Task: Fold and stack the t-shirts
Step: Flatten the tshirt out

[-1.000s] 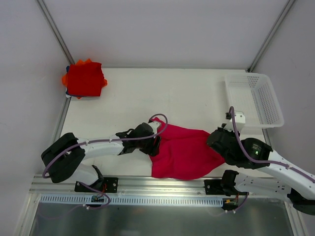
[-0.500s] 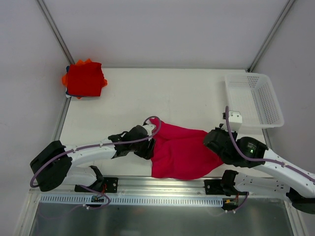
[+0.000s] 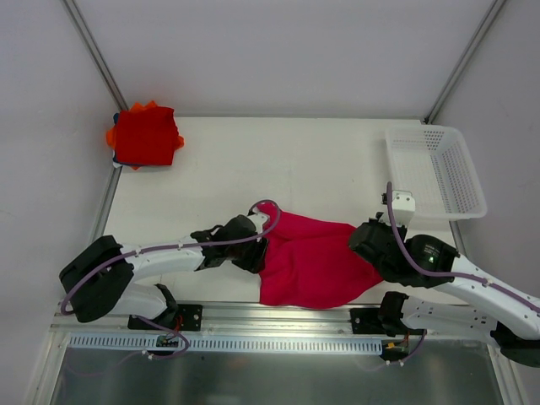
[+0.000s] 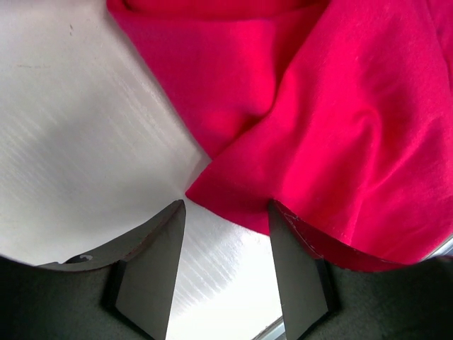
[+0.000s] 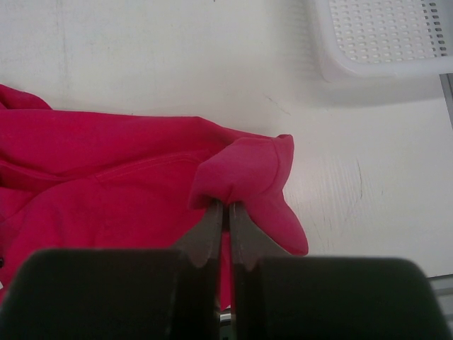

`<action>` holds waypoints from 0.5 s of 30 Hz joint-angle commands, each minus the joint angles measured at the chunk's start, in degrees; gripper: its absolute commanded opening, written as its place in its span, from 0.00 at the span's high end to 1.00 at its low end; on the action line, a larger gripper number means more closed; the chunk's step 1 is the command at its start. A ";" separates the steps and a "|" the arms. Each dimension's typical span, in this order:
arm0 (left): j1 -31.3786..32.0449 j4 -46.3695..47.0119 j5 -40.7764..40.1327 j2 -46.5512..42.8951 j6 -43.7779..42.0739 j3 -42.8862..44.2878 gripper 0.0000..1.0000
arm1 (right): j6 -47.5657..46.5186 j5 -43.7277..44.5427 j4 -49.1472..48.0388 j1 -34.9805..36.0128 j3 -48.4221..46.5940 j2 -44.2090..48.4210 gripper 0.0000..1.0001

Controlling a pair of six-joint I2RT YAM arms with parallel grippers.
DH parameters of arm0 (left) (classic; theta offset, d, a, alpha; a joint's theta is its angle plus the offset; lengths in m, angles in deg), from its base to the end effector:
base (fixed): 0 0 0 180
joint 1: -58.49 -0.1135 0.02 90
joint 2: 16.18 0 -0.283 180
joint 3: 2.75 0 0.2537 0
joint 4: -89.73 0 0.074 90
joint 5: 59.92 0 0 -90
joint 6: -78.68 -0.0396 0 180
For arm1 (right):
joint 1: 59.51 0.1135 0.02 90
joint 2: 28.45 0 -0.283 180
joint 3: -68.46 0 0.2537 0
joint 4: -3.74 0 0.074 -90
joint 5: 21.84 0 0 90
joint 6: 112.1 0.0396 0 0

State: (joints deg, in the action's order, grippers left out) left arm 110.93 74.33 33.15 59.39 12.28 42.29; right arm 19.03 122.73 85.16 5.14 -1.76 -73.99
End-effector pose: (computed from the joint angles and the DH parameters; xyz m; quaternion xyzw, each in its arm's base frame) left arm 0.1489 -0.1971 0.1771 0.2405 0.8949 -0.2506 0.2802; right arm 0.0743 0.0815 0.3403 -0.0451 0.8604 -0.0622 0.5037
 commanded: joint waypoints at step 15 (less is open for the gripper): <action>0.55 0.40 0.62 5.99 0.66 1.69 0.56 | 1.42 0.72 -0.33 -0.22 0.99 0.10 0.99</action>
State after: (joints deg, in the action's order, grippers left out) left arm 111.00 77.85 33.13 63.50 12.32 44.32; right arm 19.44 122.73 85.12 5.14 -0.68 -74.21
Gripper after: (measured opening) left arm 0.455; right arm 0.025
